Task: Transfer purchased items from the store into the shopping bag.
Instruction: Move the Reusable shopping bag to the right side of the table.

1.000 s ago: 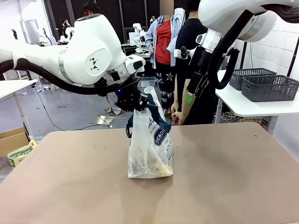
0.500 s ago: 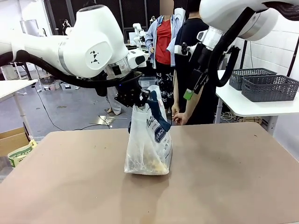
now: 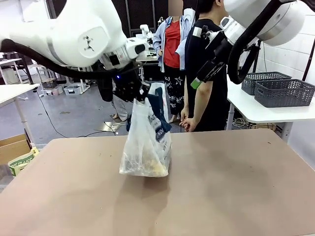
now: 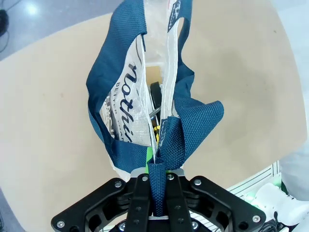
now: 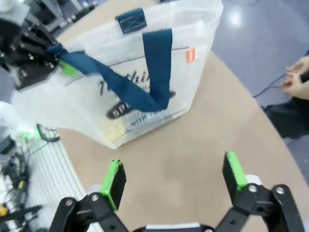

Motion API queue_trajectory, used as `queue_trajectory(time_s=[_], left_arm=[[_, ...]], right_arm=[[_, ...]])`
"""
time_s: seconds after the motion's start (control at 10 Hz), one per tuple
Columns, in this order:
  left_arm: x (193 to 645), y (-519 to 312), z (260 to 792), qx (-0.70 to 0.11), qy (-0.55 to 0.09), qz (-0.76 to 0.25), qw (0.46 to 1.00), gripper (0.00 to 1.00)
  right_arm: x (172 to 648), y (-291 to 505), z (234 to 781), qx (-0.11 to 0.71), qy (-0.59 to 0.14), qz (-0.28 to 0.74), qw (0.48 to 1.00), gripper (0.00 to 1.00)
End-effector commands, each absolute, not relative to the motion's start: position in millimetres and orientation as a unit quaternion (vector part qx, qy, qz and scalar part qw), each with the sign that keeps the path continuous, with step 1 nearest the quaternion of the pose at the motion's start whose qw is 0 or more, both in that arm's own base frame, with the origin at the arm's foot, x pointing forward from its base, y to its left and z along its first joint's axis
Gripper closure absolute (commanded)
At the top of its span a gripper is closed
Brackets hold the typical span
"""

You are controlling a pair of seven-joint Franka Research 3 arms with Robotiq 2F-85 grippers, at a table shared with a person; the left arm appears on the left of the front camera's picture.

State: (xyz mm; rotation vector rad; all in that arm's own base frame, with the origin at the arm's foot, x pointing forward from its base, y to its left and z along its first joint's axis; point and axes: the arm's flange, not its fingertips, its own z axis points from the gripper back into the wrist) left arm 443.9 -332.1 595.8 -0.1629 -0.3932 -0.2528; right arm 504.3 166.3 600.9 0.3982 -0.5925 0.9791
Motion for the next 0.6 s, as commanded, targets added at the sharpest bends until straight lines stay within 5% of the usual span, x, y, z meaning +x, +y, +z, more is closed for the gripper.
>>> queue_trajectory(time_s=[0.0,0.5], left_arm=[[436.1,-308.5,623.7,-0.061,-0.214,-0.102,0.97,1.0],[434.7,-243.8,657.7,0.043,-0.15,-0.052,0.986,1.0]], right_arm=[[490.7,165.9,581.3,0.189,-0.288,0.483,0.805,0.0],[504.3,166.3,600.9,0.187,-0.278,0.46,0.822,0.0]])
